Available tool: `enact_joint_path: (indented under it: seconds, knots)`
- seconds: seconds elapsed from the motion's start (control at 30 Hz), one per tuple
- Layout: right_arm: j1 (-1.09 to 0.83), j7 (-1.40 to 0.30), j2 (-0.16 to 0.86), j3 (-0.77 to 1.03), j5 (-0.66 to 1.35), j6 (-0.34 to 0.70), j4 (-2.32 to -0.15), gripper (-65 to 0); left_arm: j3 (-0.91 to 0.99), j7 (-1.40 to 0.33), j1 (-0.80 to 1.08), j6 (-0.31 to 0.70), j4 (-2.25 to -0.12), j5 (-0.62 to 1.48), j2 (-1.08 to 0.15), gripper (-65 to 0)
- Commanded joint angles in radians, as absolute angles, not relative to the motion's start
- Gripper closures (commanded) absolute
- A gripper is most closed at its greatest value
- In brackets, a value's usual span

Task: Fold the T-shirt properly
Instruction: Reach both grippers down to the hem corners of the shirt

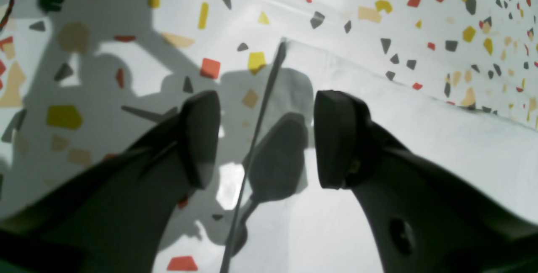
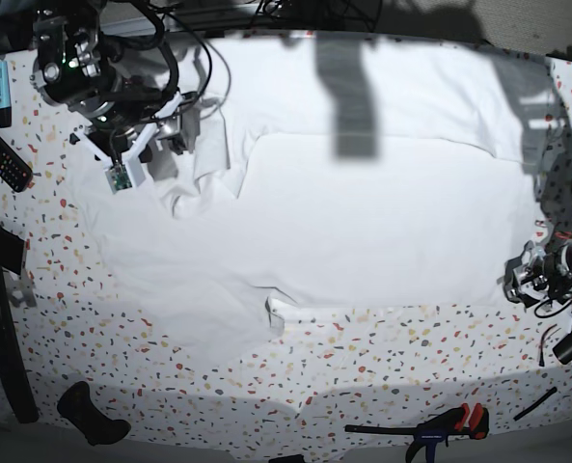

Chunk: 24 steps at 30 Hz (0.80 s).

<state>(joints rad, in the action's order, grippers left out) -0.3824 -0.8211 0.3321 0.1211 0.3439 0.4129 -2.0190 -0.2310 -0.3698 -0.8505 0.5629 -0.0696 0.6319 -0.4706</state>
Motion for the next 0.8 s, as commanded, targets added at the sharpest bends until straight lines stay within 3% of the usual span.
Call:
enact_joint_path:
  seconds: [0.0,0.13,0.27,0.77]
  knots:
    - [-0.378,-0.805,0.34,0.125,0.352,0.415,-2.04,-32.6,-0.231,-0.356,-0.868,0.573,-0.078,0.638,-0.479,-34.4]
    - [-0.378,-0.807,0.34,0.125,0.352,0.415,-2.04,-32.6,-0.231,-0.299,-0.839,0.583,-0.078,0.64,-0.471,-34.4]
    - [-0.377,-0.806,0.34,0.125,0.352,0.415,-2.04,-32.6,-0.231,-0.314,-0.828,0.673,-0.078,0.639,-0.446,-34.4]
    - [-0.377,-0.801,0.341,0.125,0.352,0.415,-2.04,-32.6,-0.231,-0.313,-0.829,0.675,-0.08,0.629,-0.418,-32.4]
